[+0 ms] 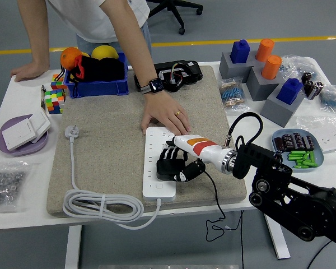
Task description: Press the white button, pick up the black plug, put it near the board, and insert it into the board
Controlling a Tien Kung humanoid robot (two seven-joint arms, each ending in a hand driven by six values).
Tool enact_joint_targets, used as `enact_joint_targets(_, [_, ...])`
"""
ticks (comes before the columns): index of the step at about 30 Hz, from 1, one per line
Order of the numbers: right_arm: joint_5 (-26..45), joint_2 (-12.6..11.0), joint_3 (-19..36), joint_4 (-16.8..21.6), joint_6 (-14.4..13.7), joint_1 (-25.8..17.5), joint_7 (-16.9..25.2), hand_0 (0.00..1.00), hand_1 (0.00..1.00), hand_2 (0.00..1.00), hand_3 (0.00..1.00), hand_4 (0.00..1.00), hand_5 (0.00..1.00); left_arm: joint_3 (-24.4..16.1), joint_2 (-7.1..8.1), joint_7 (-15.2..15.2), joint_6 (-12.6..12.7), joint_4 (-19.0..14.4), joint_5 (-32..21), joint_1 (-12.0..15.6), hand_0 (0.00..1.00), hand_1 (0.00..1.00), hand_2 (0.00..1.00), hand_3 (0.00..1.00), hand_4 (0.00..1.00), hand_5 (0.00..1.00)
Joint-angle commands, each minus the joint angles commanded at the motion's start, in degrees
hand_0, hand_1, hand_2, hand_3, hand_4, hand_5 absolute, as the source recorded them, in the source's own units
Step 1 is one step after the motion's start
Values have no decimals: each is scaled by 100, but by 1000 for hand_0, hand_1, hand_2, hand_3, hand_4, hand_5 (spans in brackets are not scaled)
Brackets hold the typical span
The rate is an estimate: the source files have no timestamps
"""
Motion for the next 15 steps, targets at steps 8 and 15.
enact_joint_targets(8, [-7,-1,23,23,87,2,-19,519,695,695,701,973,87,9,1,1,0,0,-9,-2,810,780,735,784,590,528])
enact_joint_targets(15, [38,-3,56,37,143,9,-22,664,802,803,812,998,175,6,1,4,0,0,-3,-8,810,780,734,784,590,529])
